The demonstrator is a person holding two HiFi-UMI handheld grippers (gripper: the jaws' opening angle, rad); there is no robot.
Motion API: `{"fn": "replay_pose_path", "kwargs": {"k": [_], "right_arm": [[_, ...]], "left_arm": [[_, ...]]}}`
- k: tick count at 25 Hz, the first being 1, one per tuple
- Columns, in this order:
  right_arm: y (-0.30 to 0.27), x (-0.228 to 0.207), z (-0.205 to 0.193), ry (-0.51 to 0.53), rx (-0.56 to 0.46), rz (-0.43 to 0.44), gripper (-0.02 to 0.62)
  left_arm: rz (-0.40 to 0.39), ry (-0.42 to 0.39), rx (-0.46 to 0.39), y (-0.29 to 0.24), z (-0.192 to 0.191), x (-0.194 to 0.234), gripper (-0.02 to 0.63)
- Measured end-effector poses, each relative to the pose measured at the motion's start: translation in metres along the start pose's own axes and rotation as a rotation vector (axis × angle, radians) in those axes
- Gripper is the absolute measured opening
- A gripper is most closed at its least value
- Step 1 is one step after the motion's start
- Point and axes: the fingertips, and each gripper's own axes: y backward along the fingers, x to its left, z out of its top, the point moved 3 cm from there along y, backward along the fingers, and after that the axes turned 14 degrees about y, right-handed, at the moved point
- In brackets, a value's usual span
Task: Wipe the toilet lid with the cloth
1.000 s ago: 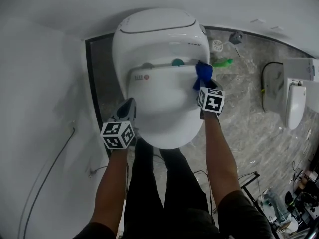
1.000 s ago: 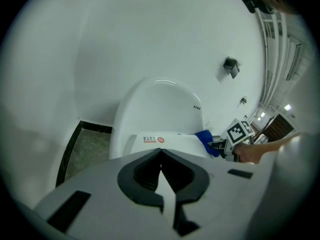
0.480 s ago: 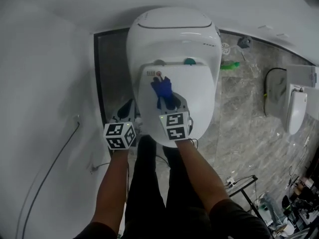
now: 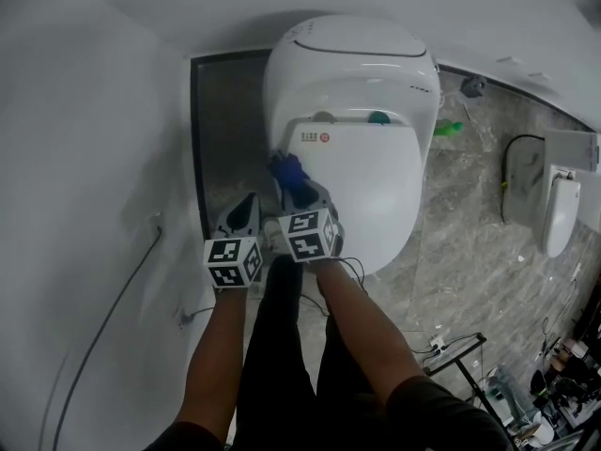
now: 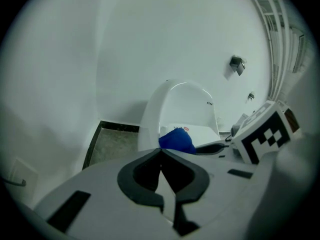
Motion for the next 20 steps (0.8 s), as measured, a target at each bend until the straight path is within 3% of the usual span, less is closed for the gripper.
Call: {"fn": "replay_pose_path", "kwargs": {"k": [9, 14, 20], "right_arm": [[0.013, -0.028, -0.011, 0.01, -0.018, -0.082, 0.095], [0.033, -0.06, -0.043, -0.079, -0.016, -0.116, 0.095], [0.063, -0.111, -0.08, -0.121, -0.018, -0.176, 0.095]], "left_arm": [[-0.009, -0.037, 0.035, -0.014, -0.019, 0.002, 0.011], [-0.016, -0.014, 0.064, -0.015, -0.042, -0.014, 0.011], [-0.019, -0.11, 0.09, -0.011, -0.052, -0.03, 0.011]]}}
